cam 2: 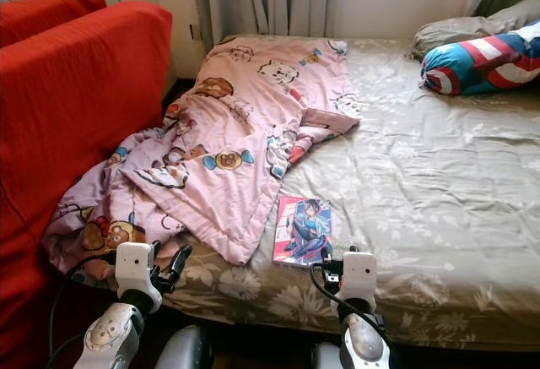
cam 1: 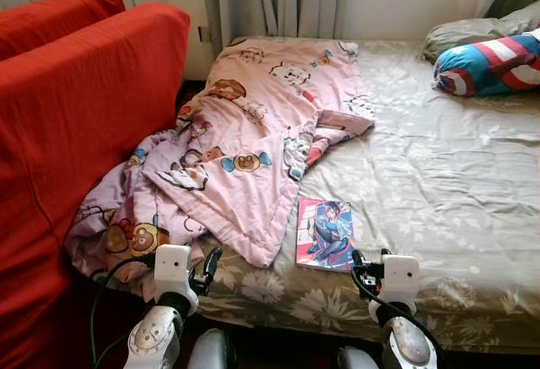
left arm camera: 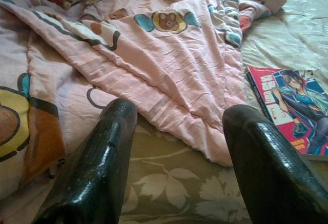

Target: Clean up the room

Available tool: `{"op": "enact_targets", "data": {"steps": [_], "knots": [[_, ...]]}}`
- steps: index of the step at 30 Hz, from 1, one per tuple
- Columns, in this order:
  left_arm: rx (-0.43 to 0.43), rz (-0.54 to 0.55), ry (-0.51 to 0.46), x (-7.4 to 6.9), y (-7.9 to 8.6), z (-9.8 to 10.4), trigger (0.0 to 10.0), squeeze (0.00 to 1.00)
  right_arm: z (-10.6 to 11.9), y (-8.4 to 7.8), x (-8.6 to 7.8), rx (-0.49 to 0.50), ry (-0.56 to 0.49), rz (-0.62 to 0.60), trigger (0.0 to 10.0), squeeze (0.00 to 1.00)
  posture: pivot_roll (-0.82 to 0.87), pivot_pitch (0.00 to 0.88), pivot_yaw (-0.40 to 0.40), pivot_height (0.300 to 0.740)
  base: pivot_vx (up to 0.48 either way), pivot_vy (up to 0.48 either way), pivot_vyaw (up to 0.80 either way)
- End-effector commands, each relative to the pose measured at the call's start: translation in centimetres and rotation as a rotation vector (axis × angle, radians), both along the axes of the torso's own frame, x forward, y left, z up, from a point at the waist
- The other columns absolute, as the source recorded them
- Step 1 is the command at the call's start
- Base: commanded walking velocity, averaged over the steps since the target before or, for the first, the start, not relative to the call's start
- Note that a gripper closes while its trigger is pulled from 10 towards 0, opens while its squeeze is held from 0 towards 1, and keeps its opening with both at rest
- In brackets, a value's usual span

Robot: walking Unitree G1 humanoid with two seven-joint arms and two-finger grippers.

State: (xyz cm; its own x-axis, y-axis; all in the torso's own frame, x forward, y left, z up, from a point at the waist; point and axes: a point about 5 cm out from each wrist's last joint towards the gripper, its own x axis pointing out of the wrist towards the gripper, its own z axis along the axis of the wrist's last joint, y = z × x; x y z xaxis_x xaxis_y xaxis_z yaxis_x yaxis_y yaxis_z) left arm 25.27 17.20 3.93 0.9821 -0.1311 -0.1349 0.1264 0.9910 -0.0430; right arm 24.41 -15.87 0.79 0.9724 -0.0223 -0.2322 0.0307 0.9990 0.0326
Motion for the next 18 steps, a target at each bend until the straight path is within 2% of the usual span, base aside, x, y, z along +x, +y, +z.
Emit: {"op": "enact_targets", "data": {"steps": [1,14,18], "knots": [[0.012,-0.004,0.0,0.23,0.12,0.27,10.0,0.0,0.13,0.27,0.22,-0.002,-0.01,0.018,10.0,0.0,-0.03,0.041,0.028,0.61,0.3,0.0,0.0],[0.013,-0.002,-0.003,0.26,0.15,0.27,10.0,0.0,-0.05,0.71,0.22,0.008,0.006,0.038,10.0,0.0,-0.03,0.04,0.029,0.61,0.299,0.0,0.0],[0.009,-0.003,-0.01,0.27,0.16,0.38,10.0,0.0,-0.62,0.92,0.4,-0.004,0.045,0.066,10.0,0.0,-0.02,0.05,0.032,0.61,0.0,0.0,0.0]]}}
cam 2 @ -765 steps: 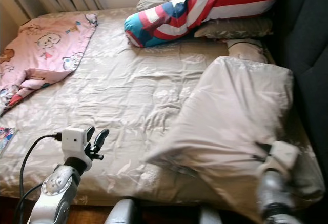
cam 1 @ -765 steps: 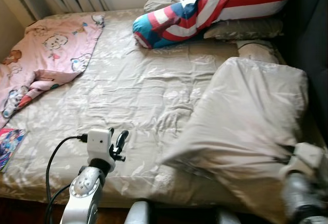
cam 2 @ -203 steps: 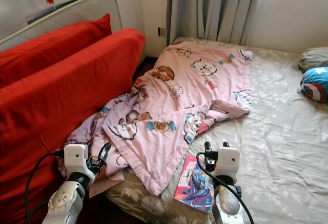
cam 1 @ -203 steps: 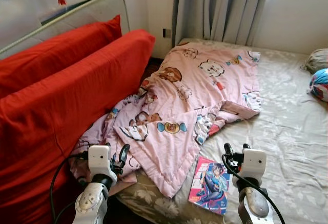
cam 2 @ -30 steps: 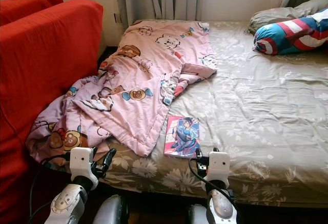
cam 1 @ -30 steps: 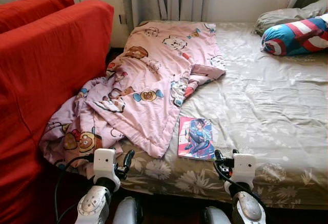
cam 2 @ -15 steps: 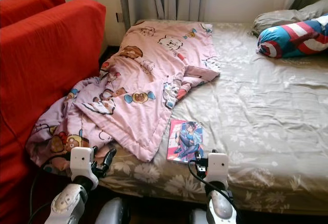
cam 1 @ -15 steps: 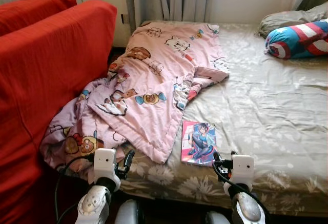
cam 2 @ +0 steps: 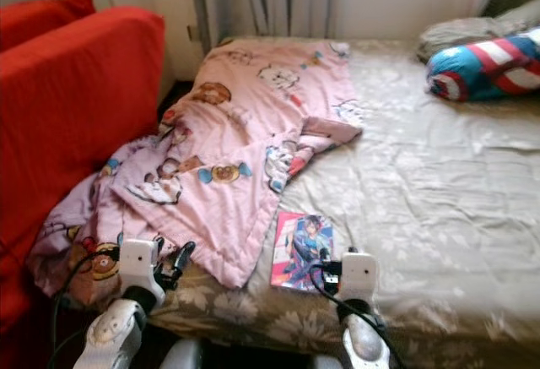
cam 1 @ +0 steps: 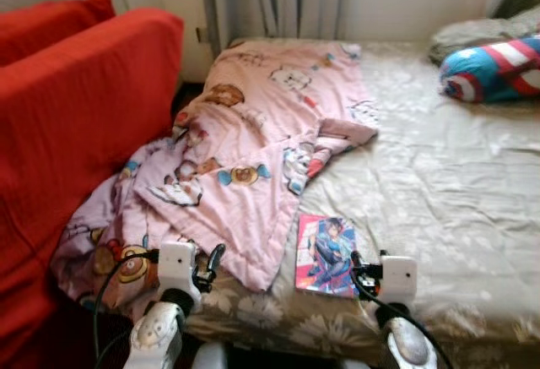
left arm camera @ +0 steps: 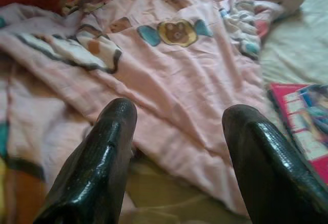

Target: Clean up the room

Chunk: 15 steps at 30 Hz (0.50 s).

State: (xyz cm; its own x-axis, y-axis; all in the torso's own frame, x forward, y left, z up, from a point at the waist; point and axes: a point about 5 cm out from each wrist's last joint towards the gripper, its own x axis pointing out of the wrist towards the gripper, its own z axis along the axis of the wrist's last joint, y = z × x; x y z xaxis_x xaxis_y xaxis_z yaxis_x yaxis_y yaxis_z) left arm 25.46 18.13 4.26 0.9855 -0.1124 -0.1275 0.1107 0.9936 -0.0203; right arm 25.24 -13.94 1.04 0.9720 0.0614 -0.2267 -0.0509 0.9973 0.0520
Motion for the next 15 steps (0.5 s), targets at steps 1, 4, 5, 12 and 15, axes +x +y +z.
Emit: {"op": "enact_targets", "data": {"steps": [1,4,5,12,15], "knots": [[-0.013,-0.02,-0.002,0.1,-0.8,0.1,10.0,0.0,-0.9,-1.1,-0.2,-0.023,0.054,-0.017,10.0,0.0,-0.02,0.055,0.034,0.61,0.0,0.0,0.0],[-0.013,-0.021,-0.005,0.1,-0.7,0.2,10.0,0.0,-0.8,-1.1,0.3,-0.023,0.057,-0.014,10.0,0.0,-0.01,0.061,0.036,0.61,0.0,0.0,0.0],[-0.013,-0.021,-0.005,0.1,-0.7,0.2,10.0,0.0,-0.8,-1.1,0.3,-0.023,0.057,-0.014,10.0,0.0,-0.01,0.061,0.036,0.61,0.0,0.0,0.0],[-0.005,-0.02,-0.013,0.0,-0.4,0.6,10.0,0.0,-0.5,-0.5,2.4,-0.013,0.085,0.022,10.0,0.0,0.02,0.09,0.044,0.61,0.0,0.0,0.0],[-0.001,-0.018,-0.017,-0.2,-0.3,0.9,10.0,0.0,-0.6,0.6,3.8,0.067,0.146,0.039,10.0,0.0,0.05,0.115,0.051,0.61,0.0,0.0,0.0]]}}
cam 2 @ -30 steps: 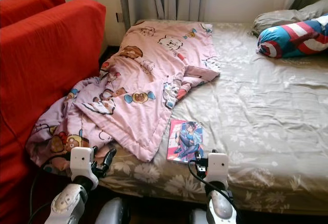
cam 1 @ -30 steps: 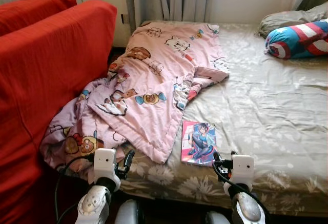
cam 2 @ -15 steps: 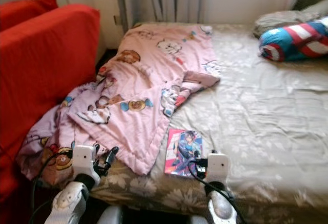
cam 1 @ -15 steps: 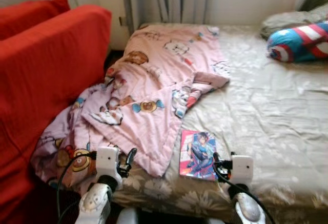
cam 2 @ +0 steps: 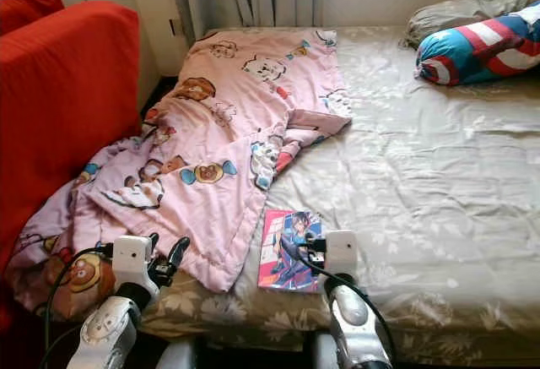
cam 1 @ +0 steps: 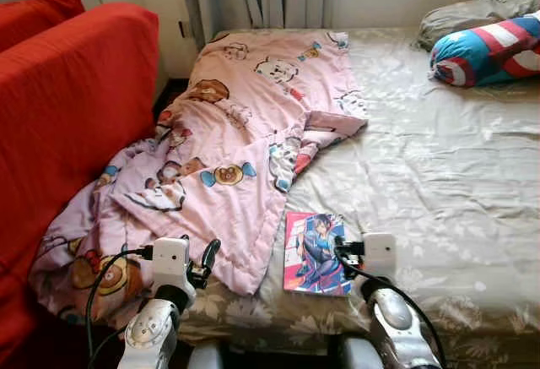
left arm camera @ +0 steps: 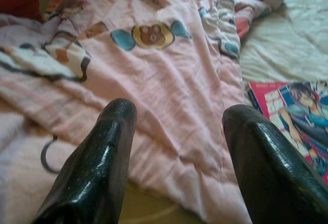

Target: Clean up the room

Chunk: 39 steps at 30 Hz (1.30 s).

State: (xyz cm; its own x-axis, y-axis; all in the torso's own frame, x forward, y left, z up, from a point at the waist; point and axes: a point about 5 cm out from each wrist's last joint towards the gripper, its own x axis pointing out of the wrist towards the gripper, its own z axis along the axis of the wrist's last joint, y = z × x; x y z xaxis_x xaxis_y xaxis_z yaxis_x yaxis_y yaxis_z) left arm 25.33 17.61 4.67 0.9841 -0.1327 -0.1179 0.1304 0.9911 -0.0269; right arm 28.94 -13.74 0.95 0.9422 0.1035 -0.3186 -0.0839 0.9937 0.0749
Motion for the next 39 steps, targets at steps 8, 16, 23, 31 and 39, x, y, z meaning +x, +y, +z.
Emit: {"op": "enact_targets", "data": {"steps": [8,16,23,31,39], "knots": [[0.026,0.013,-0.006,-1.3,0.9,1.0,10.0,0.0,-1.8,1.1,-0.1,0.123,0.165,-0.079,10.0,1.0,0.13,0.156,0.064,0.61,0.0,0.0,0.0],[0.042,0.032,-0.006,-1.8,1.7,1.7,10.0,0.0,-2.0,0.7,-0.3,0.121,0.176,-0.103,10.0,0.0,0.17,0.21,0.075,0.61,0.0,0.0,0.0],[0.041,0.026,-0.001,-2.1,1.4,2.3,10.0,0.0,-1.5,-0.7,0.2,0.141,0.133,-0.16,10.0,0.0,0.18,0.245,0.085,0.61,0.0,0.0,0.0],[0.061,0.047,0.055,-4.1,2.3,1.7,10.0,0.0,-1.0,-2.0,0.5,0.187,0.078,-0.199,10.0,0.0,0.19,0.259,0.093,0.61,0.0,0.0,0.0],[0.063,0.044,0.064,-4.5,2.2,1.9,10.0,0.0,-0.9,-2.2,0.6,0.245,0.072,-0.184,10.0,0.0,0.2,0.255,0.101,0.61,0.0,0.0,0.0]]}}
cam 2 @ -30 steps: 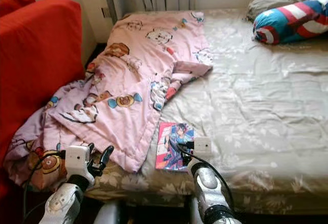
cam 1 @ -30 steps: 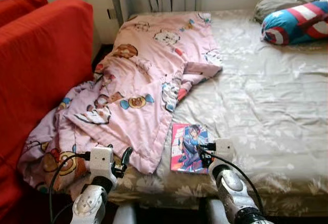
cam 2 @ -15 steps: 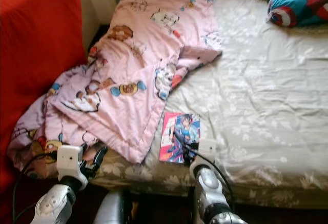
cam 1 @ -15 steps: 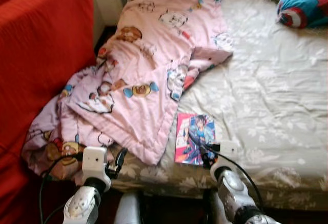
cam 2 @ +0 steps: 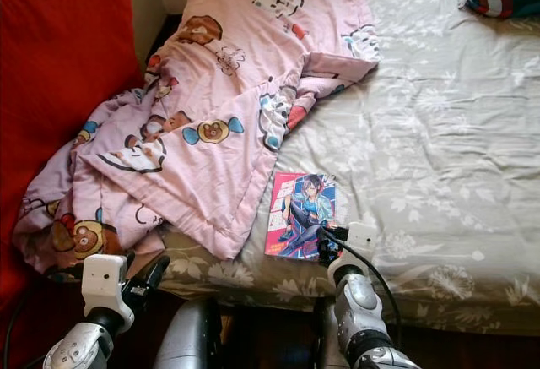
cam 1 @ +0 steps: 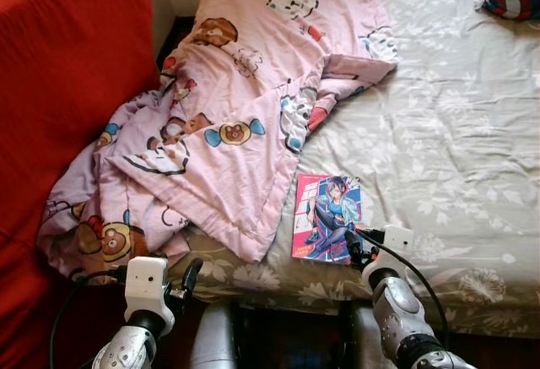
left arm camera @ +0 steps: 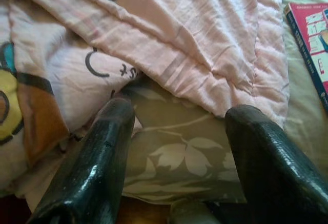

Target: Clean up the room

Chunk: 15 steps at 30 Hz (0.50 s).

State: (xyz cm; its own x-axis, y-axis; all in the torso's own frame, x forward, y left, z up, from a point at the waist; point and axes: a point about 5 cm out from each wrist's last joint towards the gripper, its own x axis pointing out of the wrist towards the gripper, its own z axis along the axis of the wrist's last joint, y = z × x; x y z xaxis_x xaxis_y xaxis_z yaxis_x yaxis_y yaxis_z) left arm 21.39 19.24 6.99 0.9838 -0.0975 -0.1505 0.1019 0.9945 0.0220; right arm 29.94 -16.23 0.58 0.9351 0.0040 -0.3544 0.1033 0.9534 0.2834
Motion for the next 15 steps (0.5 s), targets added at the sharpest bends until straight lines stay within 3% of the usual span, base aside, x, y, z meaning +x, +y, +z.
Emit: {"op": "enact_targets", "data": {"steps": [1,9,15], "knots": [[0.011,0.016,0.037,-0.62,0.63,-0.42,10.0,0.0,-0.48,0.26,-0.38,0.04,0.018,-0.001,10.0,0.0,0.2,0.255,0.101,0.61,0.0,0.0,0.0],[0.019,0.01,0.054,-0.98,0.73,-0.42,10.0,0.0,-0.81,0.58,-0.61,0.159,0.028,0.025,10.0,0.0,0.21,0.263,0.111,0.61,0.0,0.0,0.0],[0.027,0.002,0.058,-1.08,0.67,-0.34,10.0,0.0,-1.27,0.6,-1.08,0.192,0.044,0.045,10.0,0.0,0.21,0.268,0.114,0.61,0.0,0.0,0.0]]}}
